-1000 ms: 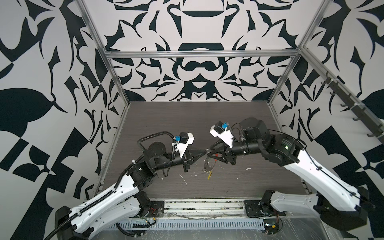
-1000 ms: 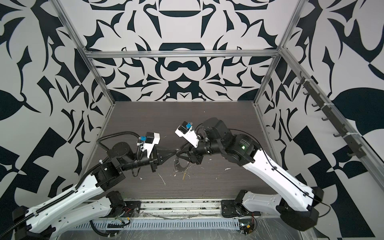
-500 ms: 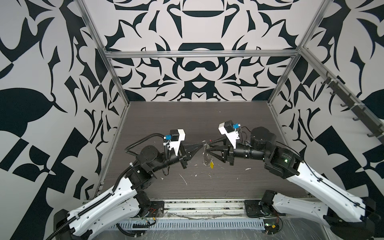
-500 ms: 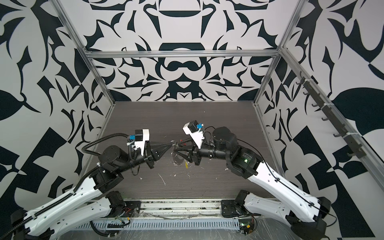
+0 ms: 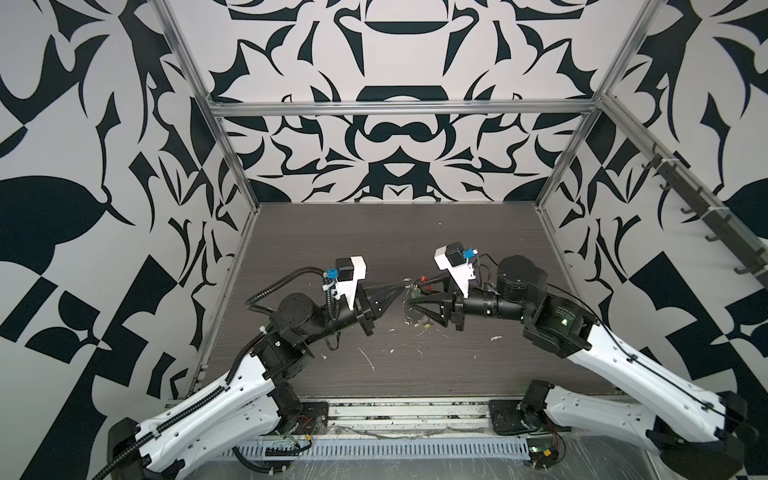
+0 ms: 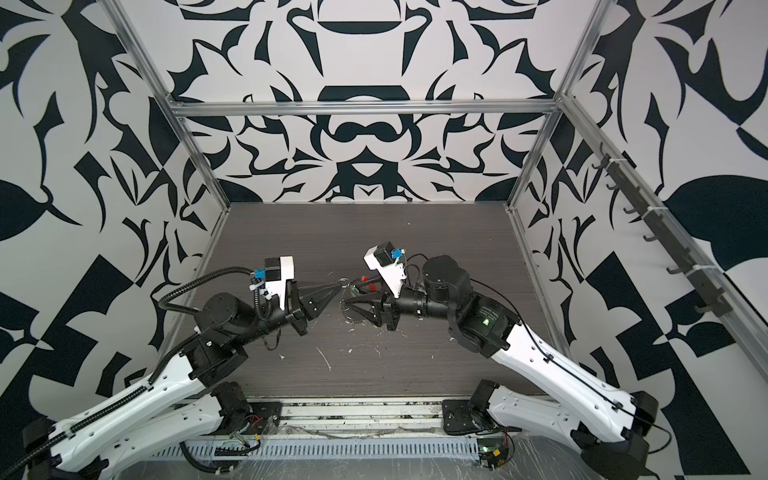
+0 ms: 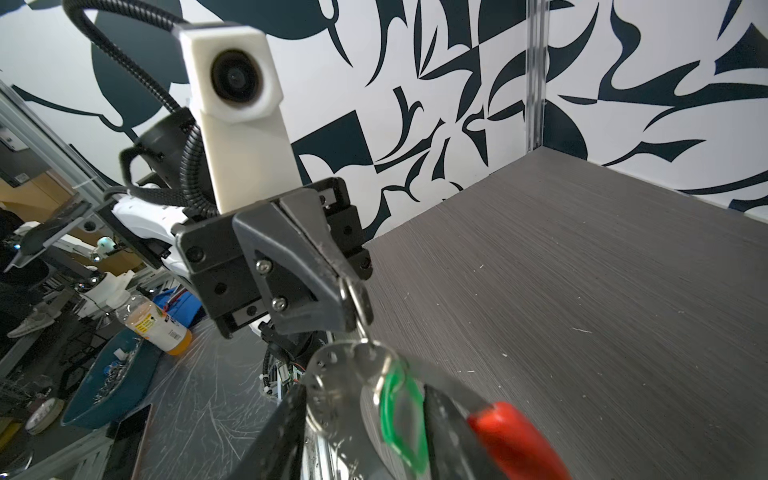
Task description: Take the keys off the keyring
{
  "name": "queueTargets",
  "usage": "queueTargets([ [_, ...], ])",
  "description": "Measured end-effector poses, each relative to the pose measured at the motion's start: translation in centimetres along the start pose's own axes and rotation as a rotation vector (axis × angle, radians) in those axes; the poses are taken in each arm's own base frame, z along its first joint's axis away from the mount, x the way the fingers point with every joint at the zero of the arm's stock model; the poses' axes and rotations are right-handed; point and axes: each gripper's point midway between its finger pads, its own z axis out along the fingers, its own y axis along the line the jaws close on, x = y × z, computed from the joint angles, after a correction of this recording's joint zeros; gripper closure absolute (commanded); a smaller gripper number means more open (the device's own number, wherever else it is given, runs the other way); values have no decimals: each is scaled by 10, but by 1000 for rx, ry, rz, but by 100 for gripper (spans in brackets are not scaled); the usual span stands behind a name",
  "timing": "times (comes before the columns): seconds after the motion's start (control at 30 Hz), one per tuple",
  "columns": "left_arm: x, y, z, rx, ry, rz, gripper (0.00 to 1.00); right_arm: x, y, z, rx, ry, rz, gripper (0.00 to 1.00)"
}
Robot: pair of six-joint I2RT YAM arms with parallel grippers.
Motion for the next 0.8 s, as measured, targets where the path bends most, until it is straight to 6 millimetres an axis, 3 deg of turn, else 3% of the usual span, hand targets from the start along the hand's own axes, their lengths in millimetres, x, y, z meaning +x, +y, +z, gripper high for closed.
queueTargets([
  [0.27, -8, 11, -2, -68, -37, -20, 100, -3, 4, -1, -19, -50, 5, 41],
  [0.8, -12, 37, -3, -217, -84, -68, 100, 7, -10, 32, 83, -64, -17, 30],
])
